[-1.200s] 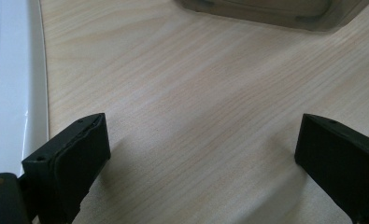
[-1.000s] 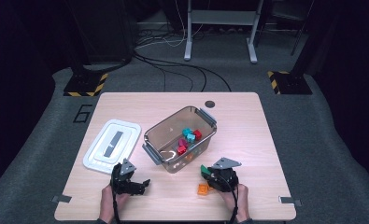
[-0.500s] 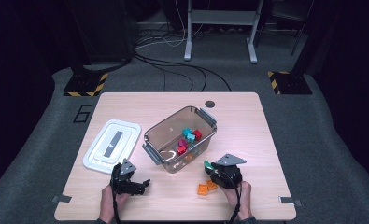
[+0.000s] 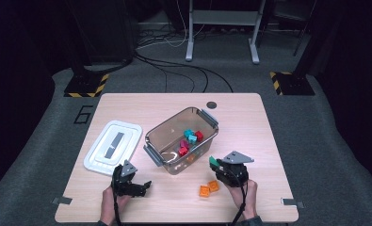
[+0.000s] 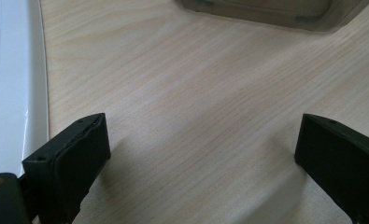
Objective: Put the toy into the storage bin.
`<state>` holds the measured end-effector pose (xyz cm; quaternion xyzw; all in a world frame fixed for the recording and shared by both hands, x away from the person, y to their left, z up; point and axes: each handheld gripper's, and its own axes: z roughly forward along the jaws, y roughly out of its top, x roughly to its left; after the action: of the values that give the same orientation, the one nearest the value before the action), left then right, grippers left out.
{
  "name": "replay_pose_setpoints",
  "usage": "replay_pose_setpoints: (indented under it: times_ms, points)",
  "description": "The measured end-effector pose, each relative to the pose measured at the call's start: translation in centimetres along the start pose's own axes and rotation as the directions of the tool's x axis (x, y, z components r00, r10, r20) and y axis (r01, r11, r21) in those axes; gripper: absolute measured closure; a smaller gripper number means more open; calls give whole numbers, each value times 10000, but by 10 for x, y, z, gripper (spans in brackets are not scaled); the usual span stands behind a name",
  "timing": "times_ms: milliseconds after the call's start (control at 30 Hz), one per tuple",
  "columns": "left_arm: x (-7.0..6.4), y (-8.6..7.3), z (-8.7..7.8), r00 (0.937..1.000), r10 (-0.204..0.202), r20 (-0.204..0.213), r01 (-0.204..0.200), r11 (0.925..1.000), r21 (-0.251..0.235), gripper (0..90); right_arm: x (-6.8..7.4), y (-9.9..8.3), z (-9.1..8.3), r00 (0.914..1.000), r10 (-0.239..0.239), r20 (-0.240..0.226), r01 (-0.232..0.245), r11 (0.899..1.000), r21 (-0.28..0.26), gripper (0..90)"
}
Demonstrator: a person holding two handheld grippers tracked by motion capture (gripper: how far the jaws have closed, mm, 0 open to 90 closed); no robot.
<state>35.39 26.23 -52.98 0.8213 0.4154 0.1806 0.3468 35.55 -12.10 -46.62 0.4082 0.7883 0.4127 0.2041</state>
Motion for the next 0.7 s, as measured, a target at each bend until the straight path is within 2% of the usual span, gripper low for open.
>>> replay_pose_setpoints:
  times_ms: [700]
  points:
    - [0, 0, 0, 10000, -9, 21, 9, 10000, 4, 31, -13, 21, -21, 9989, 65, 475, -31, 9975, -699, 668]
